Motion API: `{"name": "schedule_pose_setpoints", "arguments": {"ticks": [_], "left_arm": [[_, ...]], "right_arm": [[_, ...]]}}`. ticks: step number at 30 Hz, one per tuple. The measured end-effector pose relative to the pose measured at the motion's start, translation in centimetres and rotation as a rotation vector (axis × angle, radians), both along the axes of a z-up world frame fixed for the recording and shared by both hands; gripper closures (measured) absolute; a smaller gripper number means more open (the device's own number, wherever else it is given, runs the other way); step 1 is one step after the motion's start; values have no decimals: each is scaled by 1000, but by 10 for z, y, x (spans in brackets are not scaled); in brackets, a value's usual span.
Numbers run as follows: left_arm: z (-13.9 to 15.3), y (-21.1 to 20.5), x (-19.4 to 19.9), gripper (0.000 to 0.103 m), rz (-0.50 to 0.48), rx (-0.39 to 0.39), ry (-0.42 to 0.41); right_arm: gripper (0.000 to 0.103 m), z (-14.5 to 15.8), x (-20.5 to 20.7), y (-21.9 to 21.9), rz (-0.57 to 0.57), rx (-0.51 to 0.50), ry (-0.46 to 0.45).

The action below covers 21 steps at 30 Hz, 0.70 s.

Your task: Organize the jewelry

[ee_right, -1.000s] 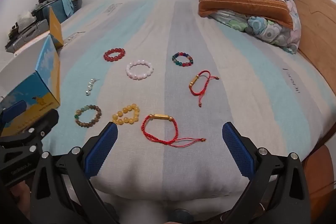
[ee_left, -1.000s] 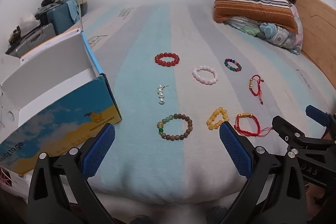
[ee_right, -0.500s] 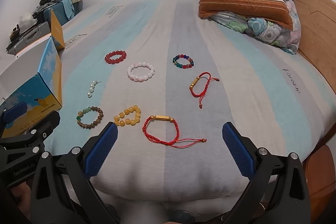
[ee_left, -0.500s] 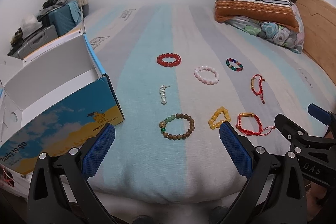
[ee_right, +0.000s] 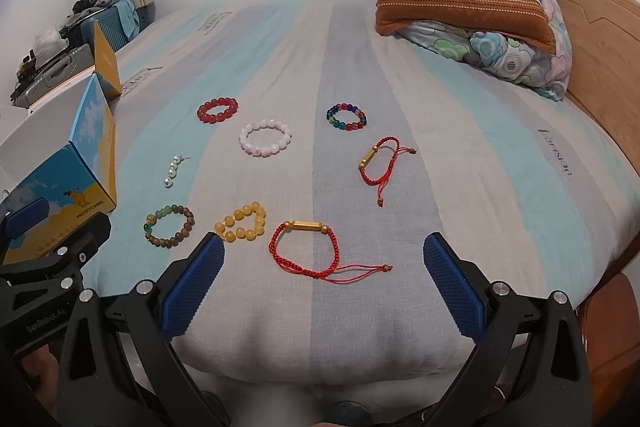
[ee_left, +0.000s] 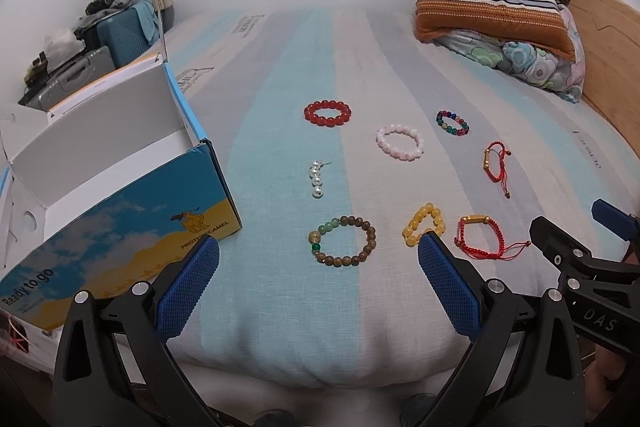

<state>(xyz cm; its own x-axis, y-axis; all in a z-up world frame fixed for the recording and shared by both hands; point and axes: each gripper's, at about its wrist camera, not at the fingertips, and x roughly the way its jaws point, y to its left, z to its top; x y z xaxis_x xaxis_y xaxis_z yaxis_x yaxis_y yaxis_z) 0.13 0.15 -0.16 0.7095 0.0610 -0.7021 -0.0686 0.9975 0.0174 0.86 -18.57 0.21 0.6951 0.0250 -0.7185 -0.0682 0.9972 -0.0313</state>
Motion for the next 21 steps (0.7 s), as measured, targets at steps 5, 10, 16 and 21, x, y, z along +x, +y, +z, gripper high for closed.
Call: {"name": "schedule_pose_setpoints", "arguments": {"ticks": [5, 10, 16, 21], "left_arm": [[2, 2, -1, 6, 9, 16, -7], [5, 1, -2, 6, 13, 10, -16], [7, 1, -3, 6, 13, 7, -23], [7, 0, -3, 6, 12, 7, -21]], "right_arm": [[7, 0, 1, 0, 2, -1, 1], [7, 0, 2, -2, -3, 5, 2], [7, 0, 1, -1, -4, 4, -2], [7, 1, 0, -1, -4, 4, -2]]}}
